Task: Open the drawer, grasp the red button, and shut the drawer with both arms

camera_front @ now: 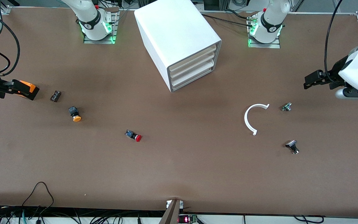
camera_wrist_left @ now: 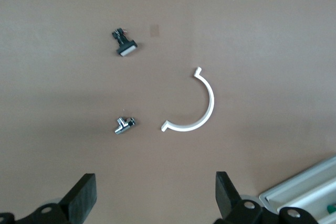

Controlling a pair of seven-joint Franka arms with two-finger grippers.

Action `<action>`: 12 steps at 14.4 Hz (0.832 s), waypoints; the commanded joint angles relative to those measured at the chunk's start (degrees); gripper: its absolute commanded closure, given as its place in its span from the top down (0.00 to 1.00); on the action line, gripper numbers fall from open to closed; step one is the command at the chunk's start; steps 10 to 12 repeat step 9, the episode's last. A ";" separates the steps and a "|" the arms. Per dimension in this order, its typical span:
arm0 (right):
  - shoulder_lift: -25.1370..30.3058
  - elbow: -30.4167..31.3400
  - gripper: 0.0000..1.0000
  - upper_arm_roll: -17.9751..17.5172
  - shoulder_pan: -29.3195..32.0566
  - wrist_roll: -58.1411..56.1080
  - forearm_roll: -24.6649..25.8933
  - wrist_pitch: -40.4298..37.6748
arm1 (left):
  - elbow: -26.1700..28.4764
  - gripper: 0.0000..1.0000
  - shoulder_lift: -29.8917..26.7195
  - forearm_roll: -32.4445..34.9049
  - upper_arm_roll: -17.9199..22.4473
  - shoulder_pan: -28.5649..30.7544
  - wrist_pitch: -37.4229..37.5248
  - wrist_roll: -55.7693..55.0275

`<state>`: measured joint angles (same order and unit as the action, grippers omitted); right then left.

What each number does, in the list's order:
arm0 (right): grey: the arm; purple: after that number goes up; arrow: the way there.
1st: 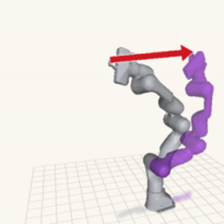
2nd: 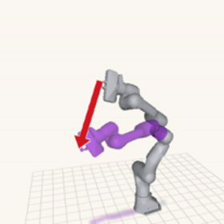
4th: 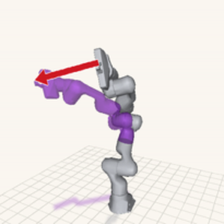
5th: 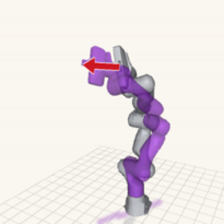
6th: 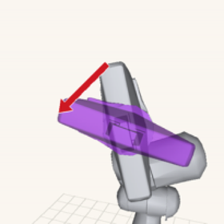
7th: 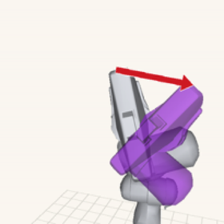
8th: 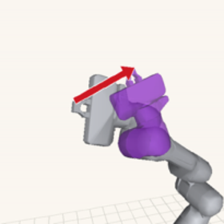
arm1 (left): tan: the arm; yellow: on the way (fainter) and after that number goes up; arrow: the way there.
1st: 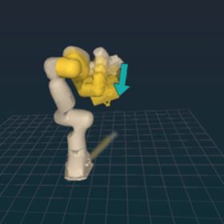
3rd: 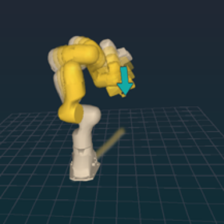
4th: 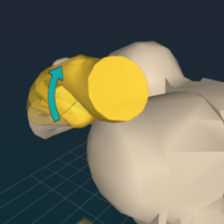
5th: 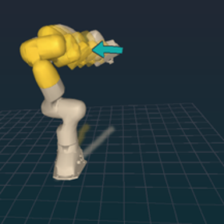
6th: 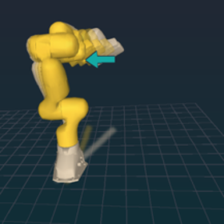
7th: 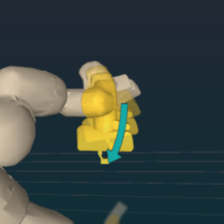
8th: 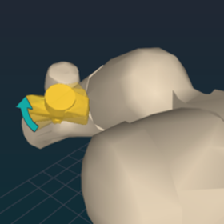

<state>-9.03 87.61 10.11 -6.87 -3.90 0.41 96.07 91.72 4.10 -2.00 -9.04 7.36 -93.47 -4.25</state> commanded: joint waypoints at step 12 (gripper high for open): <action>-1.69 -0.33 1.00 -0.62 -3.93 5.57 -0.50 -0.98 | 0.57 1.00 -0.24 1.64 -1.06 2.31 -1.71 -1.20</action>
